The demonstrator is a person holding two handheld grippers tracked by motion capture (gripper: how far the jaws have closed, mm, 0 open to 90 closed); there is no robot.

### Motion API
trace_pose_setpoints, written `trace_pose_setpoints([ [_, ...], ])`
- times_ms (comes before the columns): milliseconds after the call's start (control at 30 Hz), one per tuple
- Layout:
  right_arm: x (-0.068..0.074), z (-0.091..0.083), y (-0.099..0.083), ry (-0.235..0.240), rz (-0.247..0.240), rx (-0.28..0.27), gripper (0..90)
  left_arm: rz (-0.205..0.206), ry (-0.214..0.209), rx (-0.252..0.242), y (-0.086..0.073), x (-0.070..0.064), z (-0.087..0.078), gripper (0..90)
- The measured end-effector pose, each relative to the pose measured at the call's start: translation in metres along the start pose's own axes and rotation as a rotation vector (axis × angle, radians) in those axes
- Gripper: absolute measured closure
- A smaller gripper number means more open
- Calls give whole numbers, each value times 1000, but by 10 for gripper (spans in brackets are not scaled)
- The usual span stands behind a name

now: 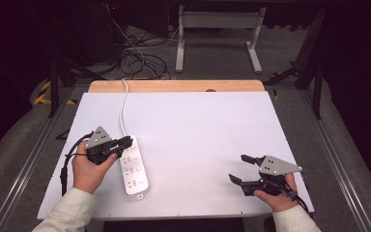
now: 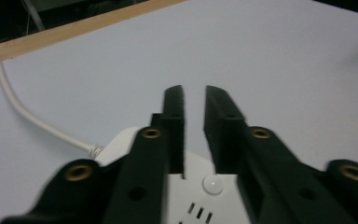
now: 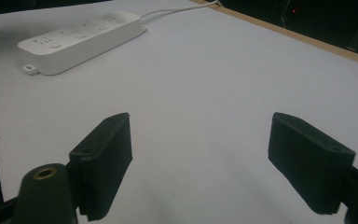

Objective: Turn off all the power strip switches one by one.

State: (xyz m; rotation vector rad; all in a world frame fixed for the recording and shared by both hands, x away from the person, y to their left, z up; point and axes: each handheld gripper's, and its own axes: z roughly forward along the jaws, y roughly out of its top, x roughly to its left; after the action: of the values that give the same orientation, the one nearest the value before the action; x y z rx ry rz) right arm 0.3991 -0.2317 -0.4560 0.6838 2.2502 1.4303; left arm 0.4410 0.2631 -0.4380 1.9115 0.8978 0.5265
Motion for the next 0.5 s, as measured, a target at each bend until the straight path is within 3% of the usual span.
trace_pose_setpoints([
  [100, 0, 0, 0, 0, -1, 0, 221, -32, -4, 7, 0, 4, 2, 900],
  [500, 0, 1, 0, 0, -3, 4, 221, -66, 1, 108, -1, 13, 19, 900],
])
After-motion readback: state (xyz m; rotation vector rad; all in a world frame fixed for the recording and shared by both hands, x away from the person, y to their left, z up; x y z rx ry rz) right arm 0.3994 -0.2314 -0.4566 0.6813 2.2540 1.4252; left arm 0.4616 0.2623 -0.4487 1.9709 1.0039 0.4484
